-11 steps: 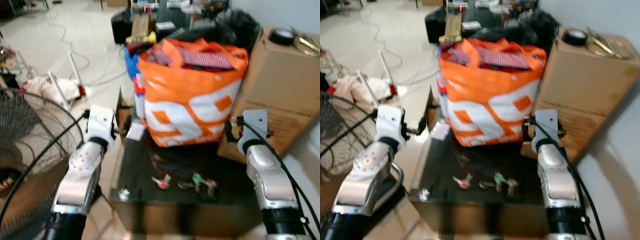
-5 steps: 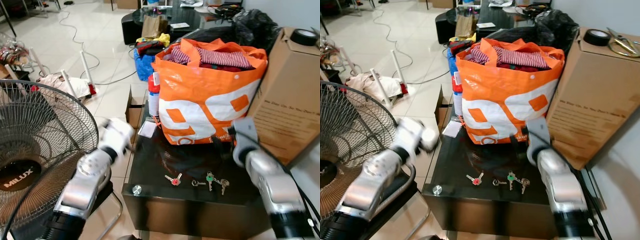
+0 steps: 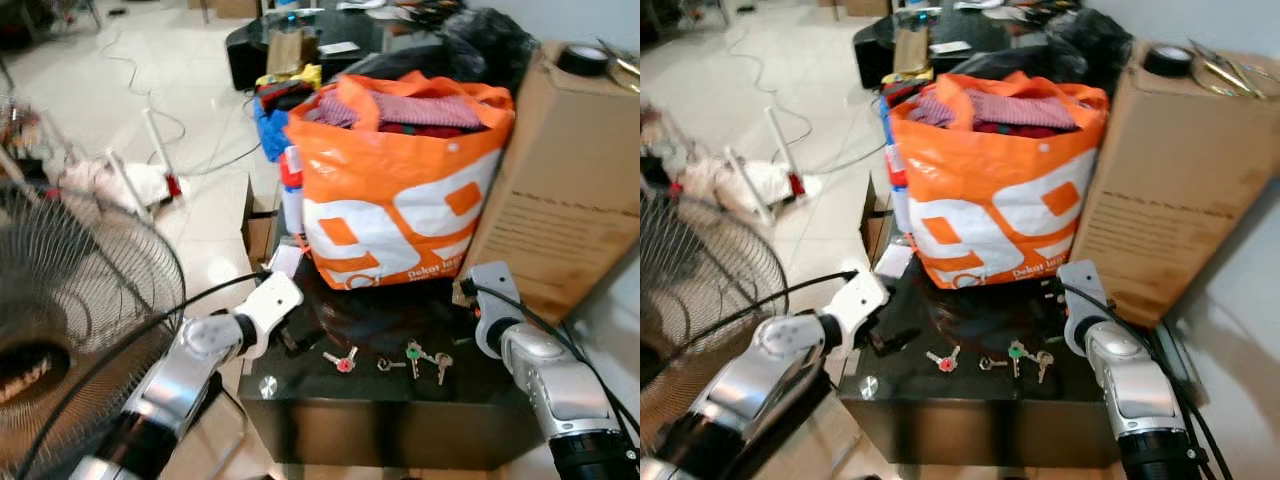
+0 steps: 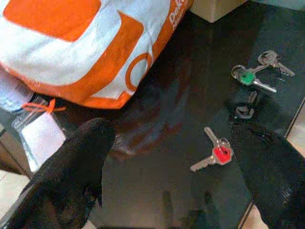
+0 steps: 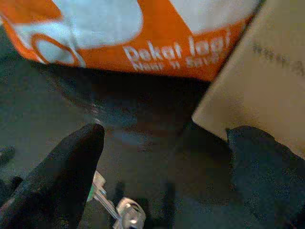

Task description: Hang keys on a hook

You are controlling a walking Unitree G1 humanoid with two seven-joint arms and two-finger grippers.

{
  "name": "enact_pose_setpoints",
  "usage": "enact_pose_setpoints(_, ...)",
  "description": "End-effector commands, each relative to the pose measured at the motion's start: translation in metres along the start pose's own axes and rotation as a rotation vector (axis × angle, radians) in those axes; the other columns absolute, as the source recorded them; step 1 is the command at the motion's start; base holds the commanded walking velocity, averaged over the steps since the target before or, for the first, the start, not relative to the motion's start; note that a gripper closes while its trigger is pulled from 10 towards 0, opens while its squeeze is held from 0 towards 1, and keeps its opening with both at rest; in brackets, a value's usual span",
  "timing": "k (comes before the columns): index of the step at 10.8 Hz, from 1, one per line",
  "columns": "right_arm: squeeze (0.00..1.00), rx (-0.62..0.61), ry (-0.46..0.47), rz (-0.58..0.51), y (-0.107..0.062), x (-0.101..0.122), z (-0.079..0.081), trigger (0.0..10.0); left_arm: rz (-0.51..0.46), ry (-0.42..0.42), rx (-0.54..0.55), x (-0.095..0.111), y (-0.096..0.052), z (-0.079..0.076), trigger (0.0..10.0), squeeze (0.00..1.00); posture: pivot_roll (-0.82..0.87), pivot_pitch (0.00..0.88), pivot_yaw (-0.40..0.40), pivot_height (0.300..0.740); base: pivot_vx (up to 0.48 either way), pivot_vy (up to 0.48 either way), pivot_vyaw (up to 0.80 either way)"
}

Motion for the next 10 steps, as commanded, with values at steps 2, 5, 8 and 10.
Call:
enact_pose_setpoints(2, 0.0, -0.045, 0.017, 0.038, 0.016, -0.016, -0.005, 10.0, 0.01, 0.04, -0.028, -0.004, 0.001, 0.004, 10.0, 0.0, -0.2, 0.0, 0.061, 0.74, 0.0, 0.0, 0.0)
enact_pose_setpoints(5, 0.0, 0.096, 0.044, 0.185, 0.024, -0.05, 0.019, 10.0, 0.019, -0.013, -0.097, -0.01, -0.002, -0.005, 10.0, 0.0, -0.19, 0.0, 0.07, 0.74, 0.0, 0.0, 0.0)
enact_pose_setpoints(8, 0.0, 0.093, 0.107, 0.224, 0.025, -0.069, 0.024, 10.0, 0.043, -0.02, -0.238, -0.019, -0.005, -0.031, 10.0, 0.0, -0.2, 0.0, 0.068, 0.74, 0.0, 0.0, 0.0)
enact_pose_setpoints(10, 0.0, 0.047, 0.137, 0.253, 0.021, -0.08, 0.019, 10.0, 0.043, -0.029, -0.276, -0.019, -0.006, -0.04, 10.0, 0.0, -0.21, 0.0, 0.055, 0.74, 0.0, 0.0, 0.0)
Point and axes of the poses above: a point about 5 cm out from each wrist's last joint towards the gripper, its own y axis pointing out of the wrist towards the gripper, its own x axis along the axis of the wrist's last joint, z = x × y, the point moved 5 cm from there along y, pointing out of the wrist towards the gripper, and after that the axes turned 12 degrees about y, right-handed, at the moved point
